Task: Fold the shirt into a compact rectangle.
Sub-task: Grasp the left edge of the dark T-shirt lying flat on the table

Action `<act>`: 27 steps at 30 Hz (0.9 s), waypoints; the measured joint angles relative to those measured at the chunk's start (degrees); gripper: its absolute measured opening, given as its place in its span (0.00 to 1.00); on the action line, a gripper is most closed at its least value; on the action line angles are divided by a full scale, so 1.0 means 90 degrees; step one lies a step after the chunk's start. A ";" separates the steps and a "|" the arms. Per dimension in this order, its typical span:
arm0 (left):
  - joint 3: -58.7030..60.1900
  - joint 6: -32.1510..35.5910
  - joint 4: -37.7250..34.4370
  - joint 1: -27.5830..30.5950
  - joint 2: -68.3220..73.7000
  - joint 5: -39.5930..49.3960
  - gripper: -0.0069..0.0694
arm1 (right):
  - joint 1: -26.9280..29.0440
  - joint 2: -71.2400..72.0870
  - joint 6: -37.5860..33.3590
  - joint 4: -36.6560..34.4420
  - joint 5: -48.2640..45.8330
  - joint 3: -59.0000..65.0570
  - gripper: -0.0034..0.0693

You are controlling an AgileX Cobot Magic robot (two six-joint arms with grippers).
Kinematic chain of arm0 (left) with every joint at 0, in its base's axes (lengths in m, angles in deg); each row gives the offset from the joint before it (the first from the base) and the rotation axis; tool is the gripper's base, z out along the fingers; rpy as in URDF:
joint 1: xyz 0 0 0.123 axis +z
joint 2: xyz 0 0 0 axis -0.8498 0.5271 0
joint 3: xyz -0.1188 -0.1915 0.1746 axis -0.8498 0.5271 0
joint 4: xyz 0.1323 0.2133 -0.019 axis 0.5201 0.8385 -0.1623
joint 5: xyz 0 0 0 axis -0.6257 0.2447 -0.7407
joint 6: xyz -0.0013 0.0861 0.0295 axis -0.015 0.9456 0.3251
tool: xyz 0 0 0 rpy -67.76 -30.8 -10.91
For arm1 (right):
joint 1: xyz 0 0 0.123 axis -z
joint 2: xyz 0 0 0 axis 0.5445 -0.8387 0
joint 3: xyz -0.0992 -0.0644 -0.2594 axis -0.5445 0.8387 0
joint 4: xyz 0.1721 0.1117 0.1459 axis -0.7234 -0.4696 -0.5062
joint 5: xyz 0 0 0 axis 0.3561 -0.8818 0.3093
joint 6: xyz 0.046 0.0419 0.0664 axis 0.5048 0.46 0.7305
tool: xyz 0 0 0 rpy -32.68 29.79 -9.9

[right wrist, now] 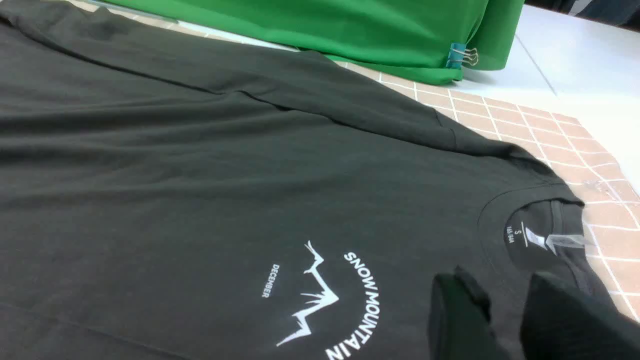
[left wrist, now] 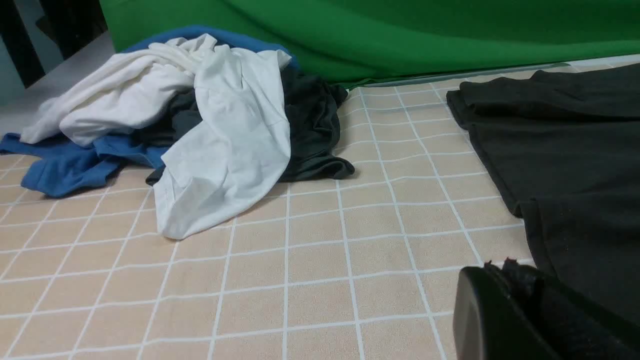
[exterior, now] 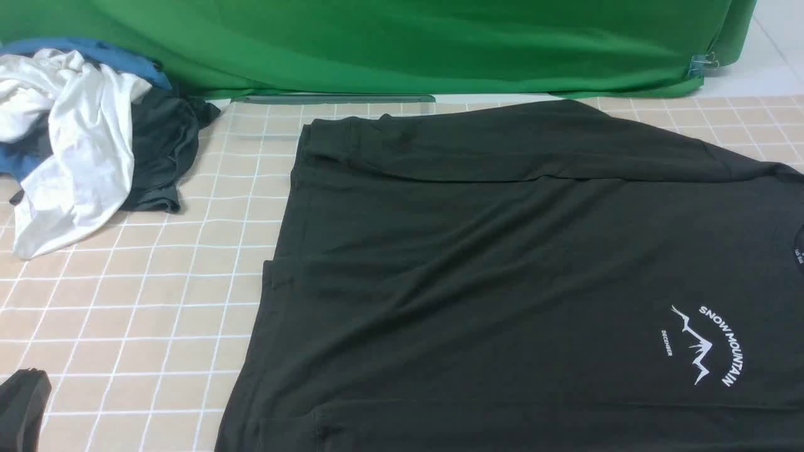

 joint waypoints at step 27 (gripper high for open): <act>0.0000 -0.1433 -0.1983 0.0000 0.0000 -0.2119 0.12 | 0.0000 0.0000 0.0000 0.0000 0.0000 0.0000 0.37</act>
